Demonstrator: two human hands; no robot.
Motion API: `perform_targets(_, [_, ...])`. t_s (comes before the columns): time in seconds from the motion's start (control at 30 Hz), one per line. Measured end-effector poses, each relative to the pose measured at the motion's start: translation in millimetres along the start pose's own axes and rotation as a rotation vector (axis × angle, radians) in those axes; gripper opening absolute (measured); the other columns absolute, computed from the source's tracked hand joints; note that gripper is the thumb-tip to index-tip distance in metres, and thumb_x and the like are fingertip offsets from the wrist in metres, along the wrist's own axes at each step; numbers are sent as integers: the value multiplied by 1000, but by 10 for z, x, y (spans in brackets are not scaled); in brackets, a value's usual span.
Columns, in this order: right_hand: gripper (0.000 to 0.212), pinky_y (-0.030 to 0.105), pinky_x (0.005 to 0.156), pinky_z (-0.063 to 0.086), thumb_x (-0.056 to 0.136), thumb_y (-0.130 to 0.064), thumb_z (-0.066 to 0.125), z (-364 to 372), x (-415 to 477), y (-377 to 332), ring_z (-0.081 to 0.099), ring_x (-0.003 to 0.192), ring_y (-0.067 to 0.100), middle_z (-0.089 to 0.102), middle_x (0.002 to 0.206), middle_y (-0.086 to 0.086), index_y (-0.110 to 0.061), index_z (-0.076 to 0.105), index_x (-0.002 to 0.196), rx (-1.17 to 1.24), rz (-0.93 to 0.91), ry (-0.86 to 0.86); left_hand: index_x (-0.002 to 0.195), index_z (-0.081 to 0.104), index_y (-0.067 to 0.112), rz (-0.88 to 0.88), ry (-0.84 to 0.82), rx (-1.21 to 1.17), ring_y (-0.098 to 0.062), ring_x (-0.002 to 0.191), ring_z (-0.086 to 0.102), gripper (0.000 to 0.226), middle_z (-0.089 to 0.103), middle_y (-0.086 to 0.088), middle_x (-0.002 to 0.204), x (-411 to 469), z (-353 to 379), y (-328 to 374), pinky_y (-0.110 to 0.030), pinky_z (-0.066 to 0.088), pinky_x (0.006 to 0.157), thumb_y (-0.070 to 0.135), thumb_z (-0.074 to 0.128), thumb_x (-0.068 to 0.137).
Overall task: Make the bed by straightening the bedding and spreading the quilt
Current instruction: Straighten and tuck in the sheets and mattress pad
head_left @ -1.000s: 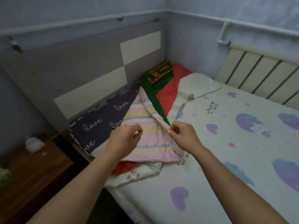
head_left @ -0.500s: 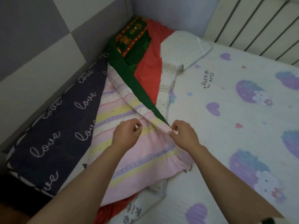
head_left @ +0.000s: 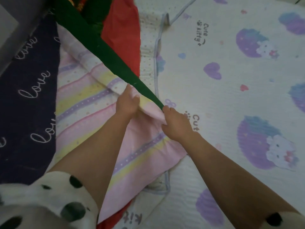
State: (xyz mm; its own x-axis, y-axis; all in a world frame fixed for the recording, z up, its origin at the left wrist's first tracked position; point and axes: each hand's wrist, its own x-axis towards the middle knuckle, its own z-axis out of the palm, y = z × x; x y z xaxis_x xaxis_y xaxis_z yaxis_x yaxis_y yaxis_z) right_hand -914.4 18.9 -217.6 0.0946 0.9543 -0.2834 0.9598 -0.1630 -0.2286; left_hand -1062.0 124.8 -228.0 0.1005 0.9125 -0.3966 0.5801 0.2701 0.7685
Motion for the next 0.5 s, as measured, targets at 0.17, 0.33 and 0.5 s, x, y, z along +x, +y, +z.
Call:
perform_targets(0.17, [33, 32, 60, 39, 81, -16, 61, -135, -155, -311, 55, 75, 31, 55, 98, 10, -13, 36, 103, 112, -67, -107, 139, 48, 22, -14, 150, -137, -17, 124, 49, 65, 49, 1, 141, -15, -217, 33, -33, 42, 106, 2, 58, 78])
perform_targets(0.33, [39, 32, 53, 38, 80, -16, 63, -194, -391, -958, 55, 70, 28, 50, 84, 5, -12, 35, 105, 189, -225, -290, 134, 55, 29, -48, 269, -189, -16, 117, 50, 62, 49, 2, 134, -305, -743, -281, -31, 44, 103, 1, 56, 78])
perform_targets(0.5, [41, 31, 47, 32, 77, -11, 63, 208, -470, -1495, 53, 69, 31, 50, 84, 9, -8, 36, 109, 163, -347, -418, 135, 53, 31, -160, 294, -35, -18, 109, 51, 63, 46, -3, 132, -488, -1134, -1022, -28, 47, 87, 1, 56, 80])
